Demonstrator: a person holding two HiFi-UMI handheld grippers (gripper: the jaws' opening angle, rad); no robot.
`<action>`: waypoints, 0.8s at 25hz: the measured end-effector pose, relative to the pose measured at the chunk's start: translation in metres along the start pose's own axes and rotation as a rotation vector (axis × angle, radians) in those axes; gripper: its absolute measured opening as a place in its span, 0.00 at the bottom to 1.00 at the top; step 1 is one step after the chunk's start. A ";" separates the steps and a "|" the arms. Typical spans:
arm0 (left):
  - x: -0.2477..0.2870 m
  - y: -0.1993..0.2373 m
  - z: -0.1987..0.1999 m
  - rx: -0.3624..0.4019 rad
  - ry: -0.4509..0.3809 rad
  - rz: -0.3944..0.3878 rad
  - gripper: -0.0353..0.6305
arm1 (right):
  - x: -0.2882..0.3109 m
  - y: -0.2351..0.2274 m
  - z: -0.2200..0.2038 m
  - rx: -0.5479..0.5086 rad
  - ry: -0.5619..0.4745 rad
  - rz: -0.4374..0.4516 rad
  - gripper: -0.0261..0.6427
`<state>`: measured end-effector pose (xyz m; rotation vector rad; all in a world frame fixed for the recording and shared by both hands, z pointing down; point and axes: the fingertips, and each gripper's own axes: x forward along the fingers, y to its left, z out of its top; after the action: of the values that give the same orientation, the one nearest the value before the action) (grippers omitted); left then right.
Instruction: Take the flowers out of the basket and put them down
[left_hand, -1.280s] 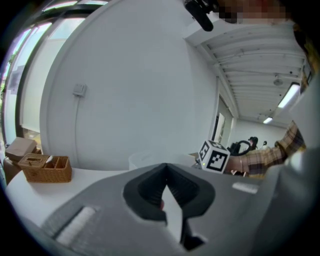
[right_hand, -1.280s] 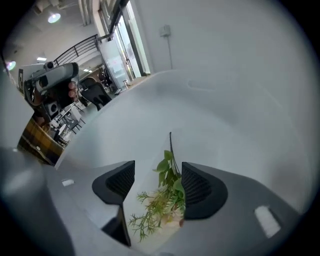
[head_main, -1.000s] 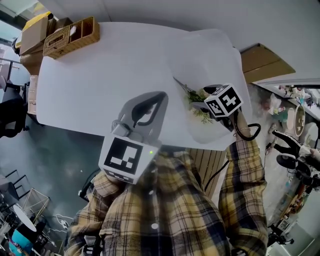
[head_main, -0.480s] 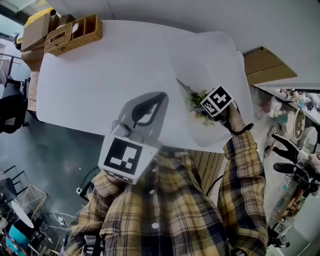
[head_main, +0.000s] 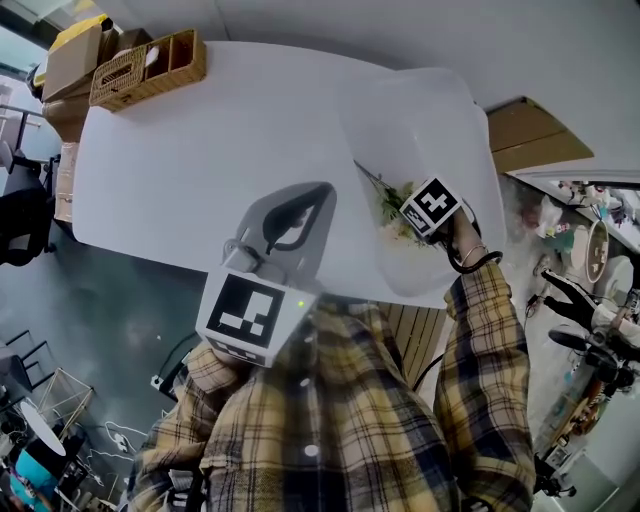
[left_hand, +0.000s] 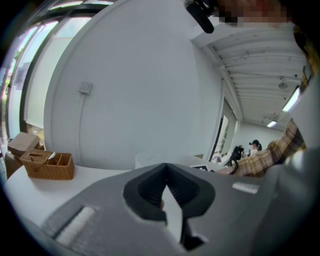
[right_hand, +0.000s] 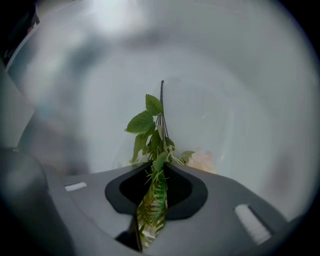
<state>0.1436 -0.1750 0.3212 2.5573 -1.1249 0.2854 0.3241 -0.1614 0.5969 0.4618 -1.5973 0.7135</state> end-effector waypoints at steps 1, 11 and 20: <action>-0.001 0.001 0.001 -0.002 -0.002 0.001 0.05 | -0.002 -0.001 0.000 0.004 -0.006 -0.003 0.14; -0.007 -0.003 0.009 0.020 -0.016 -0.006 0.05 | -0.035 -0.008 0.007 0.057 -0.102 -0.045 0.09; -0.017 -0.017 0.018 0.051 -0.047 -0.033 0.05 | -0.093 0.001 0.010 0.077 -0.246 -0.119 0.09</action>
<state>0.1459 -0.1597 0.2957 2.6368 -1.1046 0.2505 0.3305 -0.1772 0.5045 0.7181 -1.7588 0.6477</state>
